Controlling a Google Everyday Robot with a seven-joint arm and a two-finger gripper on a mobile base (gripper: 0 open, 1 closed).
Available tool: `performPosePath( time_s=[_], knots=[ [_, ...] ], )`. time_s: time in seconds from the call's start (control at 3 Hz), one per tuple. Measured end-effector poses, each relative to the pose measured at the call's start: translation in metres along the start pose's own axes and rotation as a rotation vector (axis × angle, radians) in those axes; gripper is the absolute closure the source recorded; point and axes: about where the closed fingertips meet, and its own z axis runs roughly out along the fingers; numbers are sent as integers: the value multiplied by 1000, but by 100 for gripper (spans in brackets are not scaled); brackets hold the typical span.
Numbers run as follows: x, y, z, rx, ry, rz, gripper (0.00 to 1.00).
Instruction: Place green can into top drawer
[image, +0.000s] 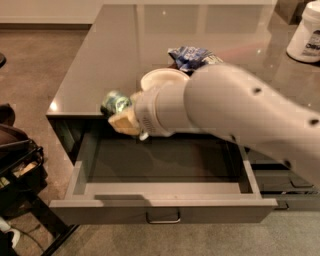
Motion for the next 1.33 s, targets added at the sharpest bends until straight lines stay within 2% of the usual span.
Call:
performPosePath(
  time_s=[0.33,0.67,1.0,1.33],
  knots=[
    [13,-3,-7,15,12,25,100],
    [8,2,-2,-35,11,1,100],
    [37,12,8,-143,26,-1,100],
    [84,19,15,-192,4,17,100]
  ],
)
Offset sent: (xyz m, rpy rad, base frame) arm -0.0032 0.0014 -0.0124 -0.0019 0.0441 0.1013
